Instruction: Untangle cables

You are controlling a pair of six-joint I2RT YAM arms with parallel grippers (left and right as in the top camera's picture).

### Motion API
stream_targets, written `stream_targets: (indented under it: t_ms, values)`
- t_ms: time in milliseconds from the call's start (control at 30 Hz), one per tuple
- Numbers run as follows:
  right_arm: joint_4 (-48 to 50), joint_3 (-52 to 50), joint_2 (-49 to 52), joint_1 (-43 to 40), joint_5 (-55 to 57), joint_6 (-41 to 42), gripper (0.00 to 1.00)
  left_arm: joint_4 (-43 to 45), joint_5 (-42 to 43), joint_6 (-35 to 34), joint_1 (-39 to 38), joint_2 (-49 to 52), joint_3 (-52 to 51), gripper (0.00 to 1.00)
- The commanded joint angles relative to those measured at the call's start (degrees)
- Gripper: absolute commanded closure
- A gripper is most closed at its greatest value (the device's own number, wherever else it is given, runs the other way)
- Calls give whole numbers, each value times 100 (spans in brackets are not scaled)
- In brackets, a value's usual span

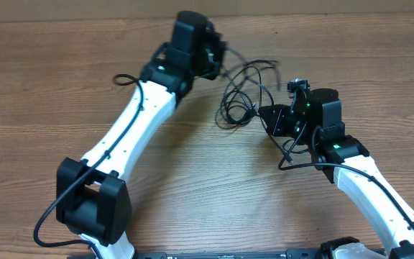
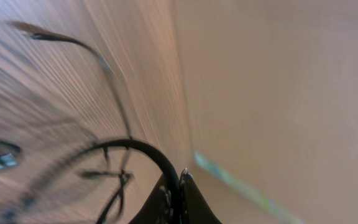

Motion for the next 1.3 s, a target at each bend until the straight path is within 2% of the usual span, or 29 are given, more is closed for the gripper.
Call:
stream_targets:
  t_ms: [0,367,467,600,733,833,967,1000,1067,1267]
  values:
    - [-96,52,22,24,66,-87,96,-487,-1259,48,487,-66,76,96]
    - [-46,52,22,20,433,138,96,-3344,-2039,120,1526,-50,72,96]
    - [-48,52,22,20,592,284,96,-3613,-1941,127,1615,-50,72,96]
    - [-2,52,22,24,479,251,96,-3571,-1635,514,1613,-50,72,96]
    - [190,52,22,26,-192,-267,95,-3331,-975,798,1532,-50,72,96]
    - [271,52,22,39,-844,-977,77,-3049,-422,881,1456,-50,72,96]
    - [260,52,59,291,-1152,-2026,28,-2531,479,986,1322,-50,72,96]
    - [302,52,92,396,-1152,-2199,23,-2378,629,1051,1279,-50,72,96]
    - [439,52,195,568,-1147,-2304,18,-2124,767,1132,1200,-50,72,96]
    - [1123,52,831,1043,-1147,-2299,17,-1954,914,1158,1067,-50,74,96]
